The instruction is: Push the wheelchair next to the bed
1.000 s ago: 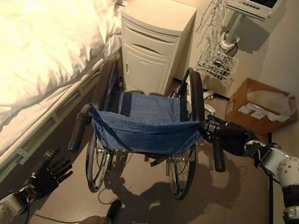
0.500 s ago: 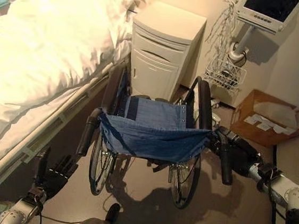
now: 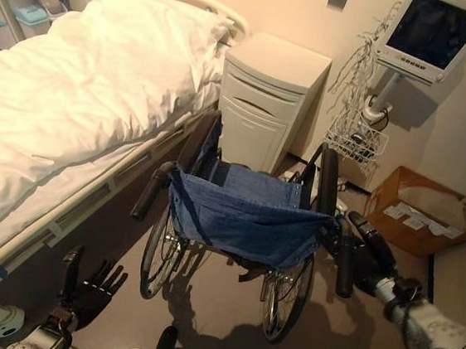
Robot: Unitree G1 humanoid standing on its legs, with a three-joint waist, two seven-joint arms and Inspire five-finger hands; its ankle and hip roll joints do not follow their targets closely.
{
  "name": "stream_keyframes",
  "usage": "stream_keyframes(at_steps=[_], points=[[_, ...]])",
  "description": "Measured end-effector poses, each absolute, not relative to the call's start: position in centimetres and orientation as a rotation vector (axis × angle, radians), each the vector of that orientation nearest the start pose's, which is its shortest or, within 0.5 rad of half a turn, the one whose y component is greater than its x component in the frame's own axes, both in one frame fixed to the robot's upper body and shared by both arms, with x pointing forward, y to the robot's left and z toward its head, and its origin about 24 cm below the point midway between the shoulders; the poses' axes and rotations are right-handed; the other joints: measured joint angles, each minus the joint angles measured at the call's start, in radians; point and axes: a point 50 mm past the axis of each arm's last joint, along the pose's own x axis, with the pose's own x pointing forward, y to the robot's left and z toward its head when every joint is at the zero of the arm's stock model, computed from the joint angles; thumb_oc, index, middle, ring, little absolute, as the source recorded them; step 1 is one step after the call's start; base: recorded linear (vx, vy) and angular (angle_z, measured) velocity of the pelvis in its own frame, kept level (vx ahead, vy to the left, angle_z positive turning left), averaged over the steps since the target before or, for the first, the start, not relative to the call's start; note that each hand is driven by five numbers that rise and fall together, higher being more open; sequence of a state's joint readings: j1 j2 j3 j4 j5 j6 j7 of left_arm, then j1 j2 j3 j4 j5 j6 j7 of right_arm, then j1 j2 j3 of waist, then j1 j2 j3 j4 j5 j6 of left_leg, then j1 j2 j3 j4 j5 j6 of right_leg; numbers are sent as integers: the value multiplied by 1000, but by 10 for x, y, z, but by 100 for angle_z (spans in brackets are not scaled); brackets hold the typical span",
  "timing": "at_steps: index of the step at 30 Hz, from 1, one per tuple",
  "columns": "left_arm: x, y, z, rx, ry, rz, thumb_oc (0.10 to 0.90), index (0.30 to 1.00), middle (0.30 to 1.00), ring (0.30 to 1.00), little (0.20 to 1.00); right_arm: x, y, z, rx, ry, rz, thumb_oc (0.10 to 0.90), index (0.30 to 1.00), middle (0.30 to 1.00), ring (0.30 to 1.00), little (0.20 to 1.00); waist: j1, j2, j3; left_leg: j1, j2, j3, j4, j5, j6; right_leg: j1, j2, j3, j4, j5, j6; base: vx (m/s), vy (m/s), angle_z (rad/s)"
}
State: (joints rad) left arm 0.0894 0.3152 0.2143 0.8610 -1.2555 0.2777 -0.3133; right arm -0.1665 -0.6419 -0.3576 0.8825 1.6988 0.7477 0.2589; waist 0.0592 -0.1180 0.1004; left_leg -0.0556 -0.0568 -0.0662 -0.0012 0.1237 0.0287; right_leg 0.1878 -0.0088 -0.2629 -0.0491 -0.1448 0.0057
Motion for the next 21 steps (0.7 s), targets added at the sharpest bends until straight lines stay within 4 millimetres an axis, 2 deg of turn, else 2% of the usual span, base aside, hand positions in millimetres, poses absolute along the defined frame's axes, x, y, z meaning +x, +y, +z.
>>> stream_keyframes(at_steps=[1, 2, 6, 8, 12, 14, 16, 17, 18, 19, 21], points=[[133, 267, -116, -1161, 612, 452, 800, 900, 900, 900, 900, 222, -335, -4, 1517, 332, -156, 800, 900, 900, 900, 900, 2, -3, 1, 4, 0, 6, 18, -22, 2, 0, -4, 3, 0, 4, 2, 2, 14, -13], [133, 262, -118, -1176, 620, 447, 800, 900, 900, 900, 900, 221, -336, -3, 1528, 310, -154, 800, 900, 900, 900, 900, -1, 10, 6, 8, 4, 12, 17, -47, 0, 7, 3, 7, 3, 7, 6, 0, 17, 5], [133, 248, -122, -1212, 629, 423, 800, 900, 900, 900, 900, 213, -335, -17, 1603, 234, -202, 800, 900, 900, 900, 900, -2, 22, 9, 55, 3, -9, -69, -13, 13, 14, 1, 7, 2, 14, 23, 2, 28, 10], [132, 247, -122, -1198, 642, 418, 800, 900, 900, 900, 900, 210, -334, -21, 1612, 219, -218, 800, 900, 900, 900, 900, -2, 32, 15, 59, 3, -10, -88, -6, 17, 14, 1, 8, 3, 15, 26, 0, 12, 5], [130, 246, -124, -1181, 649, 421, 800, 900, 900, 900, 900, 207, -324, -33, 1643, 189, -257, 800, 900, 900, 900, 900, -1, 30, 13, 62, 3, -8, -96, -6, 18, 16, 2, 11, 4, 15, 27, 0, 0, 0], [128, 244, -126, -1163, 664, 419, 800, 900, 900, 900, 900, 210, -320, -40, 1472, 215, -278, 800, 900, 900, 900, 900, -7, 32, 11, 66, 3, -7, -96, -6, 18, 18, 1, 11, 8, 15, 27, 0, 0, 0], [128, 240, -127, -1140, 684, 401, 800, 900, 900, 900, 900, 214, -328, -41, 1295, 244, -315, 800, 900, 900, 900, 900, -8, 34, 10, 67, 3, -6, -96, -5, 17, 16, 1, 11, 15, 16, 28, -16, -7, 0], [127, 239, -128, -1133, 691, 398, 800, 900, 900, 900, 900, 215, -340, -36, 1128, 264, -320, 800, 900, 900, 900, 900, -7, 35, 10, 67, 2, -6, -94, -5, 17, 16, 0, 10, 17, 16, 29, 0, 0, 0], [126, 239, -128, -1131, 693, 399, 800, 900, 900, 900, 900, 215, -344, -34, 1064, 277, -322, 800, 900, 900, 900, 900, -7, 34, 10, 67, 2, -6, -94, -5, 17, 16, 0, 9, 17, 17, 30, 0, 0, 0], [125, 240, -129, -1124, 693, 406, 800, 900, 900, 900, 900, 217, -352, -29, 900, 300, -330, 800, 900, 900, 900, 900, -7, 33, 9, 66, 1, -4, -93, -5, 17, 16, 0, 9, 18, 17, 30, 0, 0, 0], [124, 240, -129, -1116, 692, 411, 800, 900, 900, 900, 900, 222, -364, -16, 652, 269, -355, 800, 900, 900, 900, 900, -8, 32, 9, 66, 1, -3, -92, -6, 17, 16, 0, 8, 19, 17, 30, 0, 0, 0]])
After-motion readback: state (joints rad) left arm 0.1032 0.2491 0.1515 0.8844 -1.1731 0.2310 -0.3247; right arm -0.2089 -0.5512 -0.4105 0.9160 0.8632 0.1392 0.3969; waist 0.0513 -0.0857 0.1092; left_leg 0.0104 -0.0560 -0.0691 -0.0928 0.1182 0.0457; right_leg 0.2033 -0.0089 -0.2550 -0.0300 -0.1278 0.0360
